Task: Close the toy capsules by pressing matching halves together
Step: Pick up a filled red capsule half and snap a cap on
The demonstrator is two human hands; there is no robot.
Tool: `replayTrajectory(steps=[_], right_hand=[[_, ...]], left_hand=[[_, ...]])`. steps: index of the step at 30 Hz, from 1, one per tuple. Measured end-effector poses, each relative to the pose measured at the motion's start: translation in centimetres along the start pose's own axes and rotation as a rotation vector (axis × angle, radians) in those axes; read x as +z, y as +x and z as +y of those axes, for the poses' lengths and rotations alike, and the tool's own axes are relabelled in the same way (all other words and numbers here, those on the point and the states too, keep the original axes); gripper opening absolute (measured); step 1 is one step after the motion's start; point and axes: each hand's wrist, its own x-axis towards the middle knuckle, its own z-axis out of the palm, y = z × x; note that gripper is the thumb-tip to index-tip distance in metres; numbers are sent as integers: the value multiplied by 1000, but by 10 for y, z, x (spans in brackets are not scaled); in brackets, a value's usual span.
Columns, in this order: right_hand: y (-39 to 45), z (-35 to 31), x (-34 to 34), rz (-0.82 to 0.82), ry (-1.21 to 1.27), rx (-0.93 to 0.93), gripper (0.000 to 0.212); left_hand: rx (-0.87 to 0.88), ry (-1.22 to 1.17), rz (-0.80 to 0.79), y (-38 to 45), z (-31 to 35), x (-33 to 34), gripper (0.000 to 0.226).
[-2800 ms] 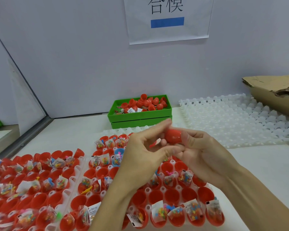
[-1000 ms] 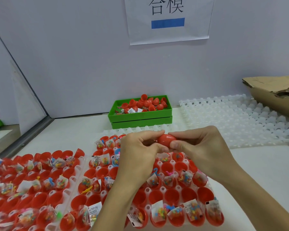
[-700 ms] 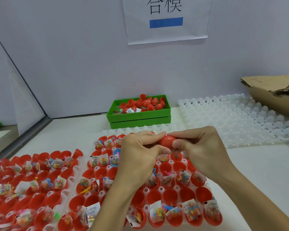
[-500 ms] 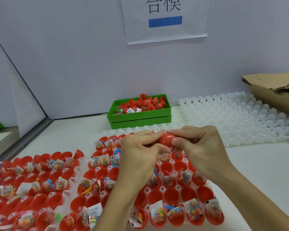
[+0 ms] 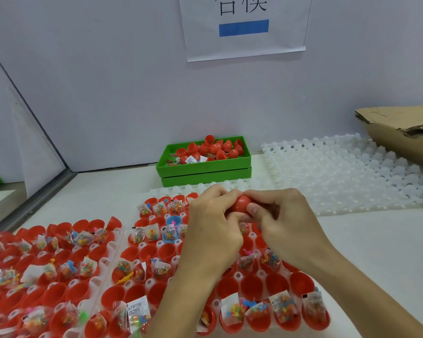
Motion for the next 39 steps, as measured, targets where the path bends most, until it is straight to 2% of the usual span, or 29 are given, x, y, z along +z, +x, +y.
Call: replayTrajectory(steps=[4,9,12,15,17,19,21,24,30,35,39], right_hand=[[-2,3,10,-28,-16,60,14],[-1,4,6,16,144,165,20],[1,5,0,24,278,181,24],[4,8,-4,75,425,207,13],[5,9,-5,63,468,187,21],[3,7,-2,7,466,123,24],[2,5,1,-37,424,76,25],[1,5,6,-22,368,63,25],[-1,5,13,60,419,101,36],[0,4,12,100,493,102,22],[0,6,9,115,529,120,23]], left_hand=[[36,86,-39,0,-3,1,35],[10,17,-66,-1,2,4,37],[-186,-268,-100,2,0,-4,45],[-452,-663,-202,5,-1,-14,57],[-528,-686,-230,5,1,-15,67],[-529,-670,-249,4,4,-10,60],[-537,-783,-258,2,7,-5,39],[-567,-823,-185,1,5,-2,15],[-563,-744,-131,-2,2,3,17],[-536,-762,-125,-3,3,3,18],[-510,-763,-119,-2,6,4,23]])
